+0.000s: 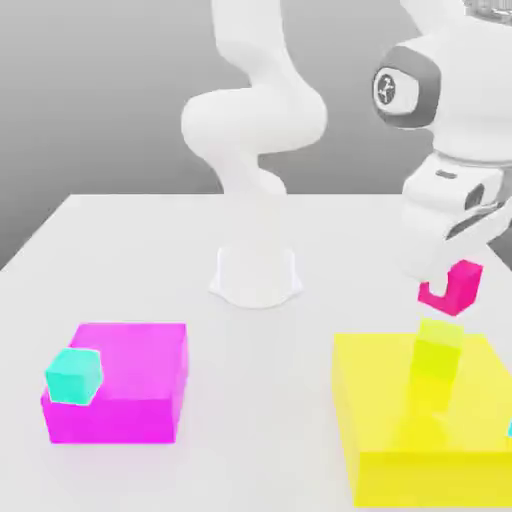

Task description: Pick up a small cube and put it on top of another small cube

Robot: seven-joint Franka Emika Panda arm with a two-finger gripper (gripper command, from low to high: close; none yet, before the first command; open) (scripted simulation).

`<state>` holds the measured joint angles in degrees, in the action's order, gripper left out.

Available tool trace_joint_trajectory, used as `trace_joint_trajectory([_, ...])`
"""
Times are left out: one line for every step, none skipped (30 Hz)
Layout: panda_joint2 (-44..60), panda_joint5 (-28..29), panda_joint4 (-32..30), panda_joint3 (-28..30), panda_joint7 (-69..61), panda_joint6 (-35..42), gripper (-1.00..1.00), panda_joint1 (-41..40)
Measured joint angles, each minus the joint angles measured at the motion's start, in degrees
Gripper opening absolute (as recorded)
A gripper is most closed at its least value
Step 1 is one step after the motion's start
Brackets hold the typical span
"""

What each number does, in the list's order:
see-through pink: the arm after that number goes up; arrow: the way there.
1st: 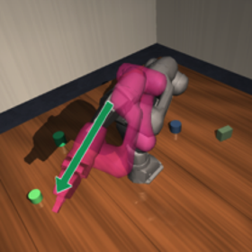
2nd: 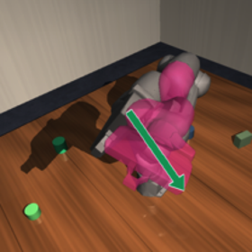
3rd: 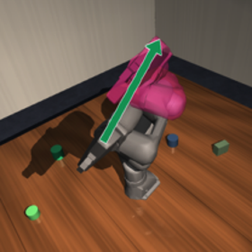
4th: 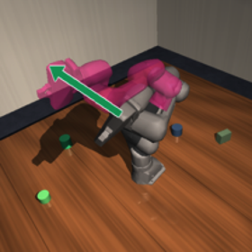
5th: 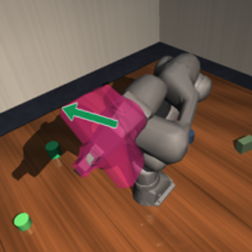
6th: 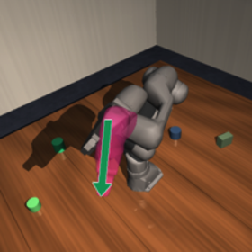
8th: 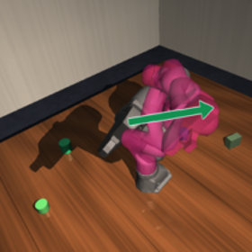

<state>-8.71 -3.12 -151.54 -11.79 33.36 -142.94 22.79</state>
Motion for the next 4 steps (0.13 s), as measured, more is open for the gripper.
trace_joint_trajectory([1.2, 0.28, -0.44, -0.13, 0.24, -1.63, 1.0, -0.05])
trace_joint_trajectory([1.2, 0.28, -0.44, -0.13, 0.24, -1.63, 1.0, -0.05])
trace_joint_trajectory([1.2, 0.28, -0.44, -0.13, 0.24, -1.63, 1.0, -0.05])
trace_joint_trajectory([1.2, 0.28, -0.44, -0.13, 0.24, -1.63, 1.0, -0.05])
